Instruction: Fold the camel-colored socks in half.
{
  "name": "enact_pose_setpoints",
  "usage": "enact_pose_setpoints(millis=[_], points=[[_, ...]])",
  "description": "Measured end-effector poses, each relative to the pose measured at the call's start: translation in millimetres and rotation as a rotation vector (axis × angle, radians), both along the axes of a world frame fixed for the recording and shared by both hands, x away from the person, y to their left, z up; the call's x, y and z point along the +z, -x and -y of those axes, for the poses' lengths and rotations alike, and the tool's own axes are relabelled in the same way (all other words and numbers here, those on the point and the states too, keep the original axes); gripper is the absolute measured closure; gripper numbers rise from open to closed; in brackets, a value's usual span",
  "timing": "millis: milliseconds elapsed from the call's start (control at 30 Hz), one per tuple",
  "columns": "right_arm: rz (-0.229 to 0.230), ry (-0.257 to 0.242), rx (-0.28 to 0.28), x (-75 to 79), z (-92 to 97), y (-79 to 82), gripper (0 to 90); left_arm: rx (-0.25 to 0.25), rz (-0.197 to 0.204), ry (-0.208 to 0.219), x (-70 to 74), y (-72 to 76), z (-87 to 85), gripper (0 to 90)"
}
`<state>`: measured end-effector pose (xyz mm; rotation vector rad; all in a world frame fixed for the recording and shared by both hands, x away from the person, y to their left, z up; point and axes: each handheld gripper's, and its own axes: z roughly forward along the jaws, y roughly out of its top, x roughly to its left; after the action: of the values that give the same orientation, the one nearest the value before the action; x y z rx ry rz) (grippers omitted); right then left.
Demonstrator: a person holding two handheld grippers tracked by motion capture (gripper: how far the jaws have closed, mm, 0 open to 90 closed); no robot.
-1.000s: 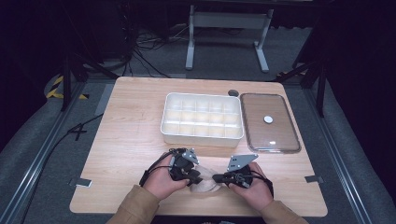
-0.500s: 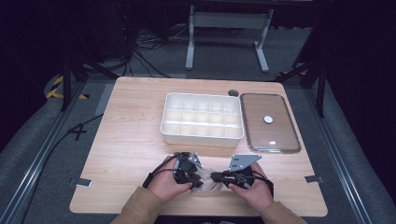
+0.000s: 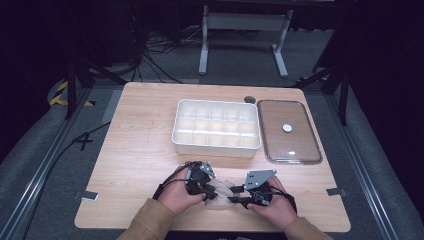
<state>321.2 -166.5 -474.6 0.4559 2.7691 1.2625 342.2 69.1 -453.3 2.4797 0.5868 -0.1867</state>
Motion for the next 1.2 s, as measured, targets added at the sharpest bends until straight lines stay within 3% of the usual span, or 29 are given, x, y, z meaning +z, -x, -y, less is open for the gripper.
enact_pose_setpoints(millis=[200, 333, 500, 633, 700, 933, 1100, 1200], points=[[0.014, -0.007, -0.002, -0.3, 2.2, -1.1, 65.3, 0.005, 0.001, -0.001, 0.2, 0.3, 1.3, 70.3], [0.053, -0.036, -0.019, 13.4, 1.9, 4.9, 67.1, 0.009, 0.012, -0.007, 0.3, 0.6, 2.5, 70.5], [0.117, -0.074, 0.019, 21.5, -6.7, 12.5, 68.6, 0.015, 0.011, -0.007, 0.4, 1.1, 3.0, 70.6], [0.106, -0.034, 0.04, 14.6, -8.9, 9.7, 69.1, 0.011, 0.01, -0.007, 0.4, 0.7, 2.6, 70.6], [0.077, -0.008, 0.045, 7.6, -7.7, 6.2, 67.3, 0.008, 0.003, -0.003, 0.4, 0.3, 2.2, 70.3], [0.04, -0.041, 0.033, -3.2, 0.1, -3.4, 64.7, 0.013, -0.006, 0.018, 0.3, 0.5, 1.5, 67.3], [0.057, -0.034, 0.019, -3.6, 1.1, -4.2, 64.6, 0.02, 0.029, 0.043, 6.3, -0.2, -5.0, 63.8], [0.057, -0.033, 0.015, -3.4, 1.3, -3.8, 64.5, 0.032, 0.046, 0.034, 11.8, -0.9, -9.8, 62.4]])
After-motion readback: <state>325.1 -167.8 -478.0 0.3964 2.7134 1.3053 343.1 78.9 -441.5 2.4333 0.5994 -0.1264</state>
